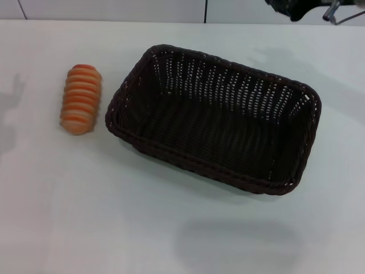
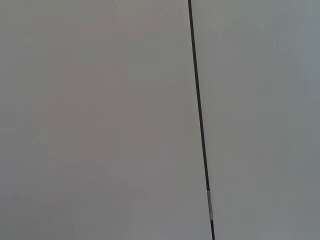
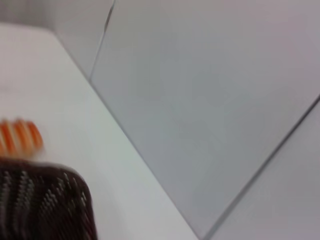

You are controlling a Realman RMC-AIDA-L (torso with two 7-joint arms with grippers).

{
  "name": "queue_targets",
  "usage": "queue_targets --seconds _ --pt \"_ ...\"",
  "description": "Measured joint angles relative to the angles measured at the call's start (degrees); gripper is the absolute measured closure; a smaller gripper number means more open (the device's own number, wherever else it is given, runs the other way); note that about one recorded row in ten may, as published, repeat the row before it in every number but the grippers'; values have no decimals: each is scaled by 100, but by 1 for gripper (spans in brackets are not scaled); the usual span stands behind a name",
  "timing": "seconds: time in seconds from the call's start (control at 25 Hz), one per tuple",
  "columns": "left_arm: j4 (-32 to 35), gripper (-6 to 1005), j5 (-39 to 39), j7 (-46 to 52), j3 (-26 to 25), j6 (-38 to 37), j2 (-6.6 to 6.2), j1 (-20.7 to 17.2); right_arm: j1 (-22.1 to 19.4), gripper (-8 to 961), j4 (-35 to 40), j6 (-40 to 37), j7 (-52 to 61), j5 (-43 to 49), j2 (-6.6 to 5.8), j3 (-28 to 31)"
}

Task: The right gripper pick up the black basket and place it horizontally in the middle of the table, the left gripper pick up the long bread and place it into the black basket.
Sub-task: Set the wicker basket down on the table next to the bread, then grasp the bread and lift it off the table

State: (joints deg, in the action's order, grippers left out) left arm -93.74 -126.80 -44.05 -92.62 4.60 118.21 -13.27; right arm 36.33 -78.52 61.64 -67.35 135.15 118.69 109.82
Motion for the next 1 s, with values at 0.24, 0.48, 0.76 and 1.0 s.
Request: queue_targets --seconds 0.24,0.48,0.76,1.0 --pt "-7 186 6 1 3 7 7 28 -192 677 -457 278 271 -472 23 14" --pt "0 186 33 36 17 44 13 76 -1423 660 -1238 -1459 358 -448 45 -1046" --pt "-5 186 57 82 74 15 27 53 -2534 639 -1641 -2694 336 -718 52 -1459" --pt "-14 186 66 142 82 -9 26 58 -3511 624 -1795 -4313 148 -836 51 -2077"
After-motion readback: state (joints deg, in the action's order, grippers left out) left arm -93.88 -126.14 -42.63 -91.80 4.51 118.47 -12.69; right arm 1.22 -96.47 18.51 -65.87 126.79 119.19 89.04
